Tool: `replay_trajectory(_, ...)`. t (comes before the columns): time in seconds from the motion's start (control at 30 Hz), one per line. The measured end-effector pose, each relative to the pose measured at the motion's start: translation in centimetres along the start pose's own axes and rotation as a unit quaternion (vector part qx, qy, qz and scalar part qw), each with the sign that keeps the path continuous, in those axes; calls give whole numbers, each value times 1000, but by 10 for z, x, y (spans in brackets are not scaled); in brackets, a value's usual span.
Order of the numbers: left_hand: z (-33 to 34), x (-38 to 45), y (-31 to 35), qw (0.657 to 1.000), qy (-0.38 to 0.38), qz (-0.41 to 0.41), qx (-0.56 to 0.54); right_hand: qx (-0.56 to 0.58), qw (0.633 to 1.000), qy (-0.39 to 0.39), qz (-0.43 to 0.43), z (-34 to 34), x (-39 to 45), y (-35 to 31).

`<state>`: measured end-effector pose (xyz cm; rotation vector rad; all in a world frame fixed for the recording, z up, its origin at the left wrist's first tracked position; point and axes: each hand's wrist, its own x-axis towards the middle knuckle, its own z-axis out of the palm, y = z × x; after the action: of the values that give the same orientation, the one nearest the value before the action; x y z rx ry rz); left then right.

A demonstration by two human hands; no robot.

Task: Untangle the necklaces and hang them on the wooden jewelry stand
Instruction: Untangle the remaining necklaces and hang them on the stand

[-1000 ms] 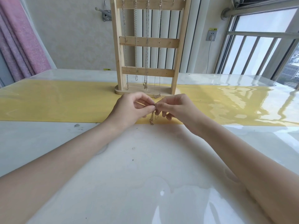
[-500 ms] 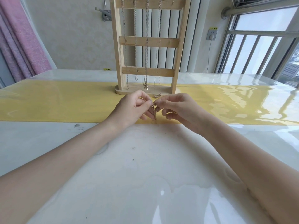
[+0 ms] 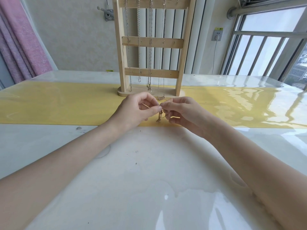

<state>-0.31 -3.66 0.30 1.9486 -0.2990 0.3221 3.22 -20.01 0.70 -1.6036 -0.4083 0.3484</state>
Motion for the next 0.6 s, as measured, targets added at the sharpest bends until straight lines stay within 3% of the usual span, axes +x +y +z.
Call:
replay_trajectory(0.23,0,1,-1,999,15,10,35,-9,1000,-7,7,1,1,0)
replay_trajectory(0.47,-6,2,1,999,4,-48,-16,-87,996,2,-28,1,-1,-4)
replay_trajectory(0.6,-4,0,3,997,1,-61,-43,-119,993,-19,-6,1,-3,-4)
